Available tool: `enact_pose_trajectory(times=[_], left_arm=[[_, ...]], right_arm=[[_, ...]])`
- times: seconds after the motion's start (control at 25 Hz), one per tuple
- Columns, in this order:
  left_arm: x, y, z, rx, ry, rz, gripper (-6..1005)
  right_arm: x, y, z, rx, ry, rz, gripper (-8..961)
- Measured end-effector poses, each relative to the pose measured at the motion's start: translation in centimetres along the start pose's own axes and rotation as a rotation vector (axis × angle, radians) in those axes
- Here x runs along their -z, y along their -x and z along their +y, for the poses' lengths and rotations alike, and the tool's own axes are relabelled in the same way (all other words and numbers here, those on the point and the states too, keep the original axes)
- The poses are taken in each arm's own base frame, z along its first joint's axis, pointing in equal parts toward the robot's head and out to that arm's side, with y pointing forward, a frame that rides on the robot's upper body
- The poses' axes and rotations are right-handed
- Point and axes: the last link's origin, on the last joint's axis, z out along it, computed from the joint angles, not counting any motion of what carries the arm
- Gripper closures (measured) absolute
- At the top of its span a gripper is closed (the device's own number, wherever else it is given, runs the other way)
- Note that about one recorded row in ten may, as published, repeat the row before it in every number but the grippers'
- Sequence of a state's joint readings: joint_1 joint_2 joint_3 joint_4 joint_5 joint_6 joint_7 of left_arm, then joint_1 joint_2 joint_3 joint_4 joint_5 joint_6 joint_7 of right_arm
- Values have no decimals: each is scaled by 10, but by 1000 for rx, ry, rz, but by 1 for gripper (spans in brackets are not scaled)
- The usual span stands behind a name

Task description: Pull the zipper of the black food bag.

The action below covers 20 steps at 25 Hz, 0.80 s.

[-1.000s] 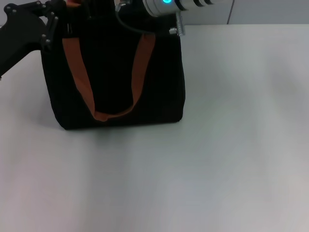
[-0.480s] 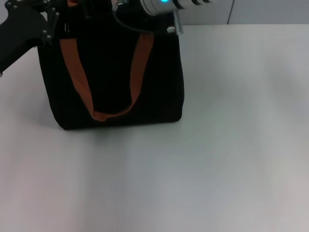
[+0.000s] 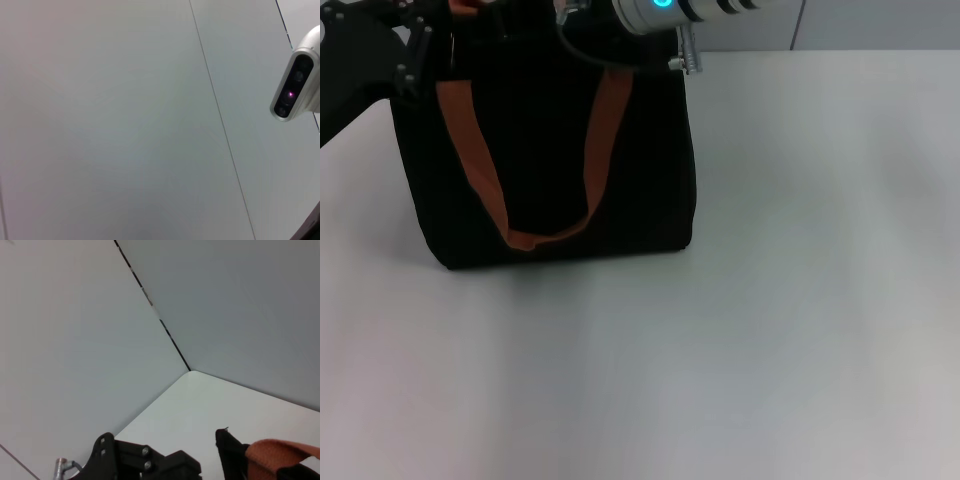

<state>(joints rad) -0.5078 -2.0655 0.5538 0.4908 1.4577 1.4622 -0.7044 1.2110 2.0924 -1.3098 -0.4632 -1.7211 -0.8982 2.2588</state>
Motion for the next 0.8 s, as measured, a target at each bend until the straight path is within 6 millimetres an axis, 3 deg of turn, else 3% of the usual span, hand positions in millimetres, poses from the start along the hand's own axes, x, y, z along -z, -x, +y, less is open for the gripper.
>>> enact_pose_trajectory(times=[0.8], left_arm=[[6,3,-1,18,-24,-10,972]], right_arm=[[2,1,5,-34,36,7,707]])
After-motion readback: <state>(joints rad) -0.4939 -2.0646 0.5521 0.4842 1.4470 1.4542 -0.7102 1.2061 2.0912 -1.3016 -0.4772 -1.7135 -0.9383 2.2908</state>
